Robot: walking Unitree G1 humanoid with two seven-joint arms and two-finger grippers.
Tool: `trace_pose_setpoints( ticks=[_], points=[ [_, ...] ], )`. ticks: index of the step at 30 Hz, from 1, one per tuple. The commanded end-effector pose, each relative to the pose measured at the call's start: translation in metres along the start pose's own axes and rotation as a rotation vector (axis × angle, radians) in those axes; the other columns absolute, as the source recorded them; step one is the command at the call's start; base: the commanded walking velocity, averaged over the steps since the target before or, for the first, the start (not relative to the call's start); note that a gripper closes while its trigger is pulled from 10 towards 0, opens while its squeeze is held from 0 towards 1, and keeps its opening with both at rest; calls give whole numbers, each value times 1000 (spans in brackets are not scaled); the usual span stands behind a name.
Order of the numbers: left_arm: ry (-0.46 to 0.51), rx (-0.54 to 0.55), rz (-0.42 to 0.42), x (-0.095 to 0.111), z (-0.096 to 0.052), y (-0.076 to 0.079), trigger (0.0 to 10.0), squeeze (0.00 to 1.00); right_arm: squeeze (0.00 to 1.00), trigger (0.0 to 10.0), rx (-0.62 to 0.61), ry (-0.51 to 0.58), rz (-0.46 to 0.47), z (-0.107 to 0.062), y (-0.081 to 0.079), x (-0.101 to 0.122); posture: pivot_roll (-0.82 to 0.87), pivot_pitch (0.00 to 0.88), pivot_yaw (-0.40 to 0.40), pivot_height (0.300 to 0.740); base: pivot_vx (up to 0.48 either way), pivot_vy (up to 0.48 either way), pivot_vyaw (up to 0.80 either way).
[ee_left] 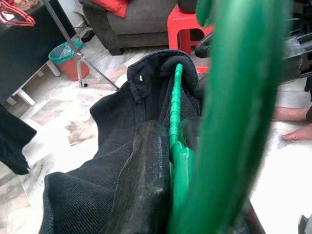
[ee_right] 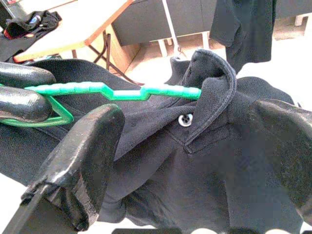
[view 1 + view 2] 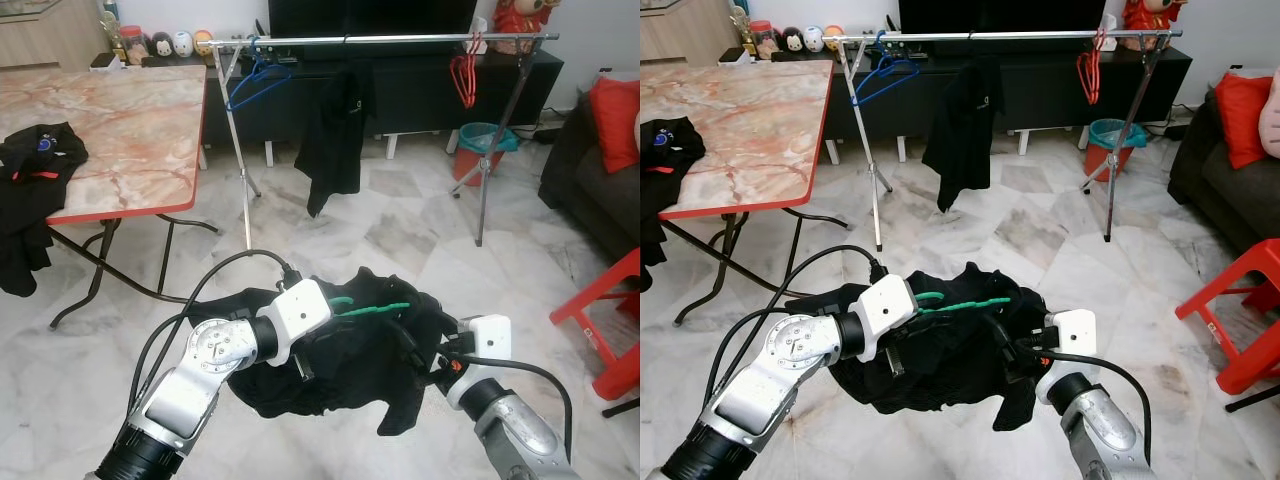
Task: Hang hanger
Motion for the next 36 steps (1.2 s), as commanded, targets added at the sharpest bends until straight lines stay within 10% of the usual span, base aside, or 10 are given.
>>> trace_pose_setpoints(
  ticks=[1,36],
  points=[
    [41,12,22,9,-1,-4,10000,0,0,10000,-5,1,-24,0,1,0,57,0,1,740,0,0,0],
    [56,7,16,11,1,-1,10000,0,0,10000,-167,-12,-52,14,21,-9,66,0,-5,740,0,0,0]
  ],
)
Point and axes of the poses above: a point about 5 cm out from each wrist's last joint towards the gripper, its own z axis pointing out of the wrist towards the gripper, its own x axis along the axis of the wrist's last joint, y = z × x, the point moved 1 cm from there along z, pointing out of the wrist towards the gripper, and after that the axes turned 10 degrees about -z, right-handed, at the moved point
